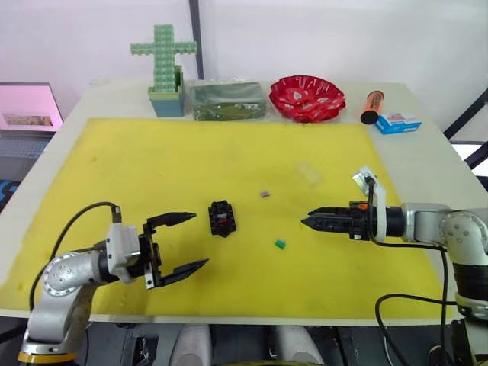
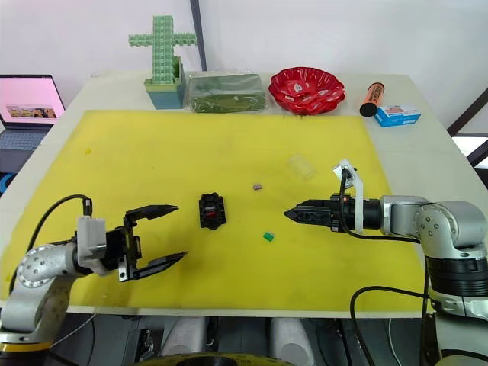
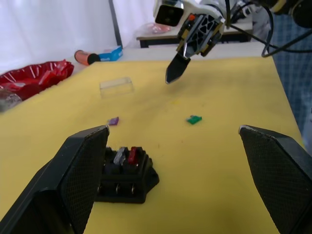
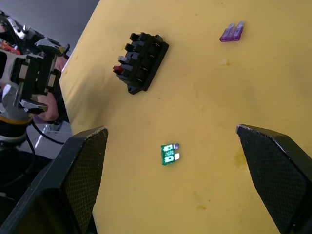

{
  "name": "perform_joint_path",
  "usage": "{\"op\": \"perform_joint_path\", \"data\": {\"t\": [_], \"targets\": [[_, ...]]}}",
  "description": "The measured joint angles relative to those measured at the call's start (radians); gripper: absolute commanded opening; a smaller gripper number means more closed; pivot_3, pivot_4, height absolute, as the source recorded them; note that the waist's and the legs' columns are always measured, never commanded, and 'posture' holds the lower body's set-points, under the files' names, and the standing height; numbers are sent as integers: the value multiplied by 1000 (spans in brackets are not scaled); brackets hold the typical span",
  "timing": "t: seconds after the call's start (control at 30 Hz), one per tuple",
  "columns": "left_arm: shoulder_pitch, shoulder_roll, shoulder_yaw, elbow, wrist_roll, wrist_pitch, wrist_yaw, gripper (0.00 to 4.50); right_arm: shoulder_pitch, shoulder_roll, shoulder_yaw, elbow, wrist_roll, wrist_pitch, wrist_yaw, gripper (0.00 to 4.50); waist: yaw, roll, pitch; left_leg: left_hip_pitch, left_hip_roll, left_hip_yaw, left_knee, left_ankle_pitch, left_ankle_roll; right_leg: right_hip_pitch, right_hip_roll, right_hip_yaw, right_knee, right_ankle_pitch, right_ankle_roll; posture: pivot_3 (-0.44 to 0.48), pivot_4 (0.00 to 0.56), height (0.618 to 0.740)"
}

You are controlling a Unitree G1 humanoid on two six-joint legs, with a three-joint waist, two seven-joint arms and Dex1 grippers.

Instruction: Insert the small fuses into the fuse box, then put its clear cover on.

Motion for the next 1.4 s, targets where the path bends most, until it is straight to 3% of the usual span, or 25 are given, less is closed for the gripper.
{"op": "perform_joint_path", "data": {"t": [0.17,0.33,0.5,0.73,1.03,1.4], "targets": [[96,11,-19,-69,-9,59,55,4500,29,-30,34,-32,9,-2,62,4490,0,0,0,0,0,-1,0,0,0,0,1,0,0,0,0,0,150,740],[97,5,-52,-84,-58,106,58,4500,30,-30,42,-19,3,-17,67,4490,1,0,0,1,0,-1,1,0,0,1,1,0,0,0,0,0,150,740],[99,16,-102,-81,-14,118,73,4500,30,-31,43,-9,7,-19,80,4490,0,0,0,0,0,-1,0,0,0,0,1,0,0,0,0,0,150,740],[147,4,-127,2,60,-20,41,4500,22,-35,78,5,33,62,97,4490,0,0,0,0,0,0,0,0,0,-1,1,0,0,0,0,0,150,740],[160,-9,-150,54,63,-133,16,4500,-70,-7,172,104,29,127,104,4490,-1,0,0,0,0,1,0,0,0,-1,0,1,0,0,-1,0,150,740],[156,-21,-191,-27,85,-111,103,4500,-120,27,258,178,2,133,144,4490,-1,0,0,0,0,1,0,0,0,-1,0,1,0,0,0,0,150,740]]}}
